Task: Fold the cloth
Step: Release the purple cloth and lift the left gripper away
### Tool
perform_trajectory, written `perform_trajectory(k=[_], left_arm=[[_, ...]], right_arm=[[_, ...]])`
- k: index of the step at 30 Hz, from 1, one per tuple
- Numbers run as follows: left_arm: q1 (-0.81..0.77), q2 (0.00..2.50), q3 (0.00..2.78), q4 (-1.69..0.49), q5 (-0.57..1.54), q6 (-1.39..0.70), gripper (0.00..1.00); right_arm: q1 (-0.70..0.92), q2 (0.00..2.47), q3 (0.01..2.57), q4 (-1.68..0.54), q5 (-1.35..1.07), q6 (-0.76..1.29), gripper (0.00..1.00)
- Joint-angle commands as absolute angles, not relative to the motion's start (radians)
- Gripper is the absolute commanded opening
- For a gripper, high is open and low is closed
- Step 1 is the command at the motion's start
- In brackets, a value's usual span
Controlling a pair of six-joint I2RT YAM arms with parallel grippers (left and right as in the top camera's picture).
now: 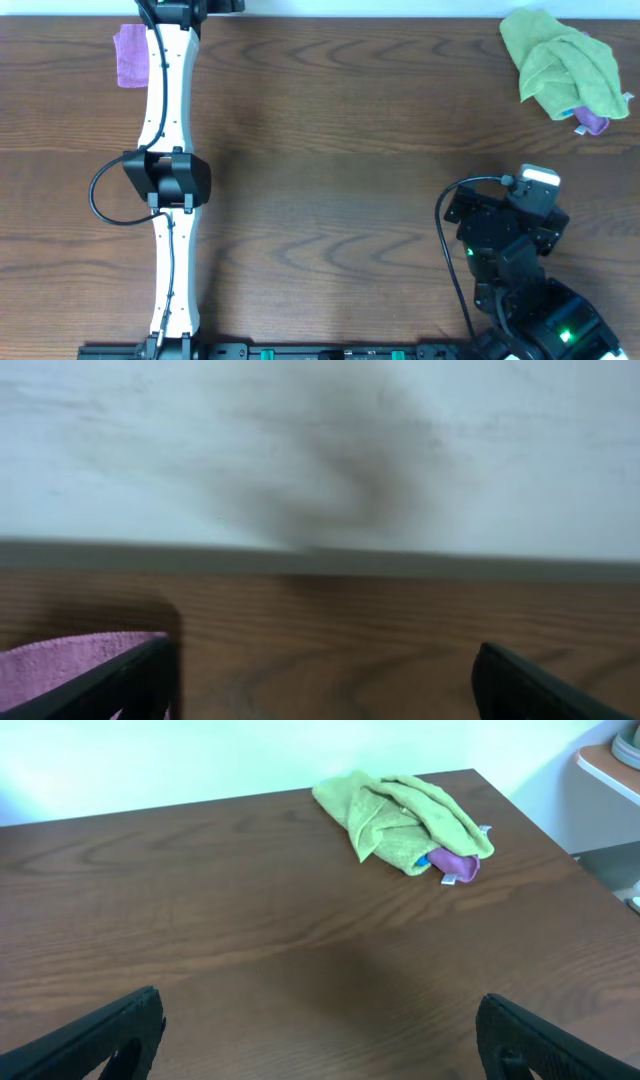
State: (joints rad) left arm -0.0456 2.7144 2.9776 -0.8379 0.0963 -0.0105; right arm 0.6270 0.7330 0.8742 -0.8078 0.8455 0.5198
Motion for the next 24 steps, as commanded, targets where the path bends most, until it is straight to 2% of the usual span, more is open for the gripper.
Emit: perform_trajectory(k=[1, 7, 11, 17, 21, 24], left_arm=[[-0.033, 2.72, 3.044, -0.846, 0.075, -0.031, 0.95], [0.001, 2.661, 3.143, -1.042, 0.07, -0.109, 0.95], [0.035, 2.548, 3.143, -1.276, 0.059, -0.191, 0.95], [0.039, 2.34, 3.143, -1.558, -0.113, -0.191, 0.96], [0.039, 2.175, 3.142, -1.683, -0.188, -0.187, 0.96], [0.037, 2.075, 3.142, -1.689, -0.21, -0.13, 0.96]], right_arm=[[0.635, 0.733, 0.872, -0.809, 0.856, 0.538, 0.99], [0.635, 0.733, 0.872, -0.809, 0.856, 0.538, 0.99], [0.635, 0.733, 0.872, -0.809, 0.856, 0.538, 0.99], [0.635, 0.733, 0.872, -0.809, 0.856, 0.538, 0.99], [0.635, 0.733, 0.872, -0.809, 0.856, 0.538, 0.99], [0.635, 0.733, 0.872, -0.809, 0.856, 0.538, 0.99]])
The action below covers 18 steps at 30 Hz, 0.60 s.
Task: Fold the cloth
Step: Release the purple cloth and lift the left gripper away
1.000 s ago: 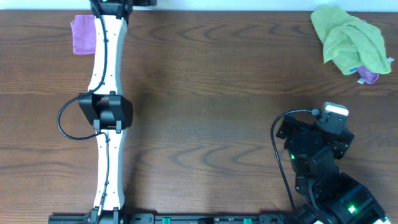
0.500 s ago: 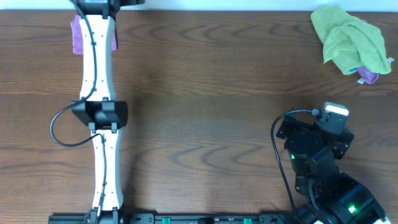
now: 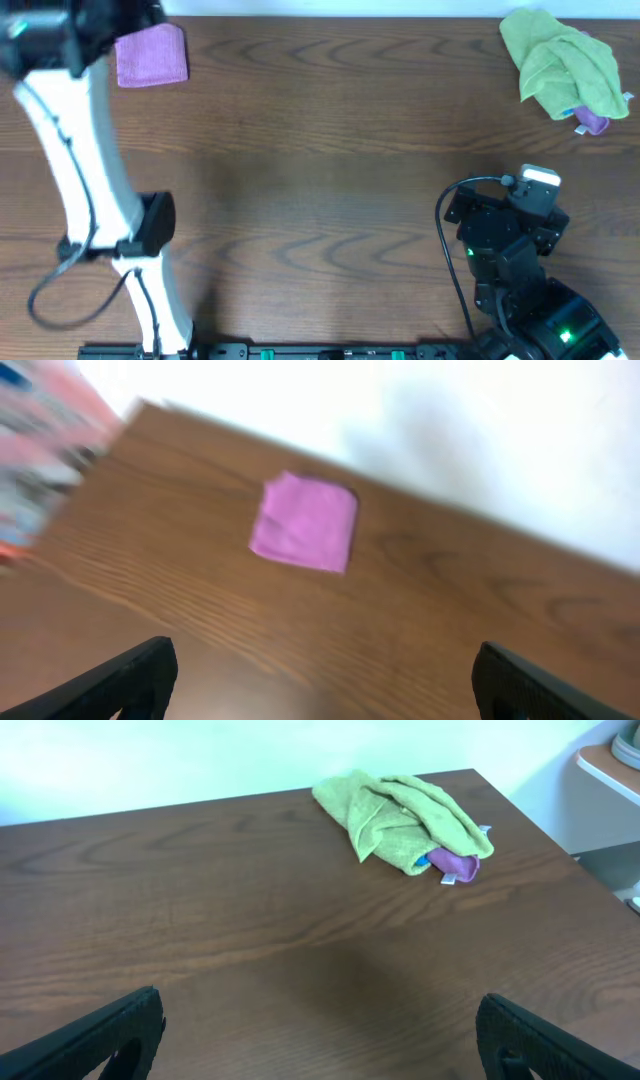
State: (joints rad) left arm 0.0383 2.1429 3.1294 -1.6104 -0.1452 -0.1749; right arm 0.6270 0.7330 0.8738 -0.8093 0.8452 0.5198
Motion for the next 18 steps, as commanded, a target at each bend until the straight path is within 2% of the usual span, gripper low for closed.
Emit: perform_trajectory(k=[1, 18], left_arm=[[0.037, 2.048, 3.142, -1.689, -0.218, -0.123, 0.95], [0.037, 1.67, 3.134, -1.689, -0.228, -0.104, 0.95]], right_arm=[[0.635, 0.733, 0.872, -0.809, 0.856, 0.538, 0.99], [0.635, 0.733, 0.872, -0.809, 0.856, 0.538, 0.99]])
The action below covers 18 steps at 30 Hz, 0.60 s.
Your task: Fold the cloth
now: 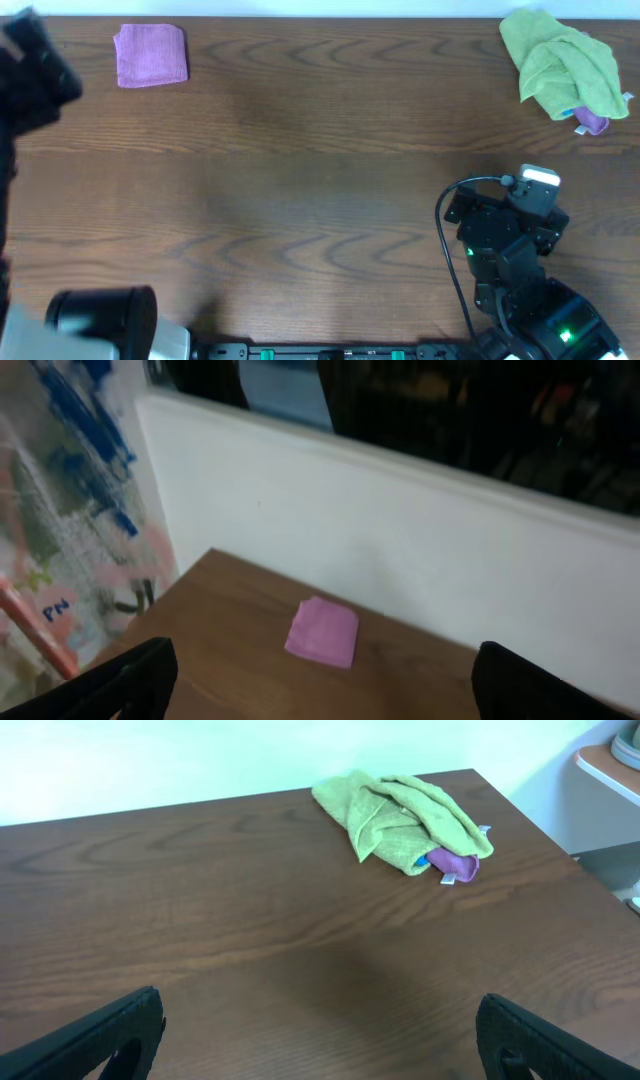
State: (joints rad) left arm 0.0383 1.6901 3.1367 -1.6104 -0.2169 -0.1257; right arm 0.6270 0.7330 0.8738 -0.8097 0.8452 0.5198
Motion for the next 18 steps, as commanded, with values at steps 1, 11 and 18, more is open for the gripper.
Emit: perform_trajectory(k=[1, 11, 18], left_arm=[[0.037, 1.653, 3.12, -1.689, -0.228, -0.104, 0.95], [0.091, 1.298, 2.573, -1.505, -0.265, -0.157, 0.96], [0.119, 1.021, 2.098, -1.28, -0.265, -0.157, 0.95]], right_arm=[[0.635, 0.733, 0.872, -0.809, 0.856, 0.538, 0.99], [0.635, 0.733, 0.872, -0.809, 0.856, 0.538, 0.99], [0.635, 0.733, 0.872, -0.809, 0.856, 0.538, 0.99]])
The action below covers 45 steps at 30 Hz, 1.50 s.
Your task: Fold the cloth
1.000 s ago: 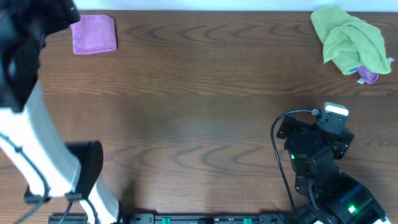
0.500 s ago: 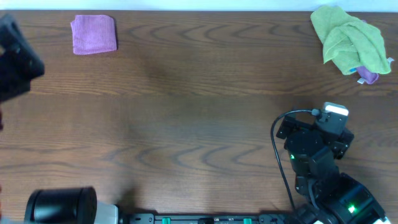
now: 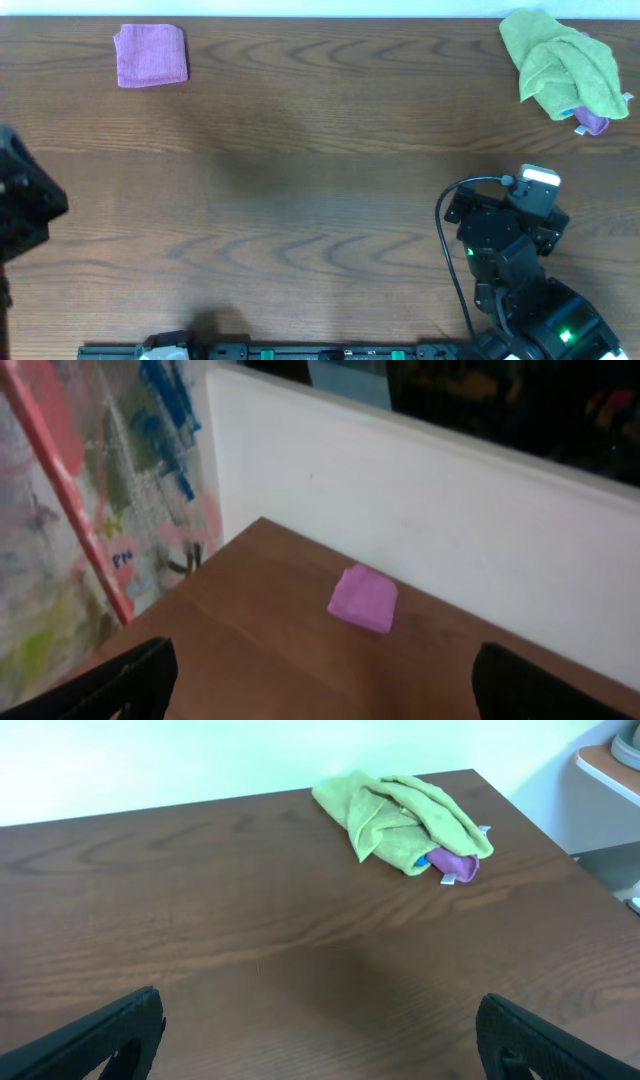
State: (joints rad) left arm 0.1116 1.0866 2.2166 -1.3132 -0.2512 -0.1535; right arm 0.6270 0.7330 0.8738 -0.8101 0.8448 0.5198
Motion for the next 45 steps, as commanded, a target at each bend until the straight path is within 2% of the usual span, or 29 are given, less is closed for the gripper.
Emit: perform_trajectory(k=[1, 14, 26, 31, 36, 45], left_arm=[[0.119, 0.978, 2.02, -1.239, -0.265, -0.157, 0.96], [0.12, 0.468, 1.055, -0.704, -0.235, -0.234, 0.95], [0.127, 0.08, 0.392, -0.278, -0.273, -0.265, 0.95], [0.155, 0.006, 0.257, -0.204, -0.271, -0.351, 0.96], [0.167, 0.004, 0.214, -0.197, -0.182, -0.365, 0.95], [0.173, 0.003, 0.161, -0.183, 0.025, 0.004, 0.95]], right_arm=[[0.635, 0.733, 0.872, -0.809, 0.856, 0.538, 0.99], [0.635, 0.733, 0.872, -0.809, 0.856, 0.538, 0.99], [0.635, 0.733, 0.872, -0.809, 0.856, 0.538, 0.99], [0.635, 0.733, 0.872, -0.809, 0.856, 0.538, 0.99], [0.635, 0.733, 0.872, -0.809, 0.856, 0.538, 0.99], [0.635, 0.733, 0.872, -0.809, 0.856, 0.538, 0.99]])
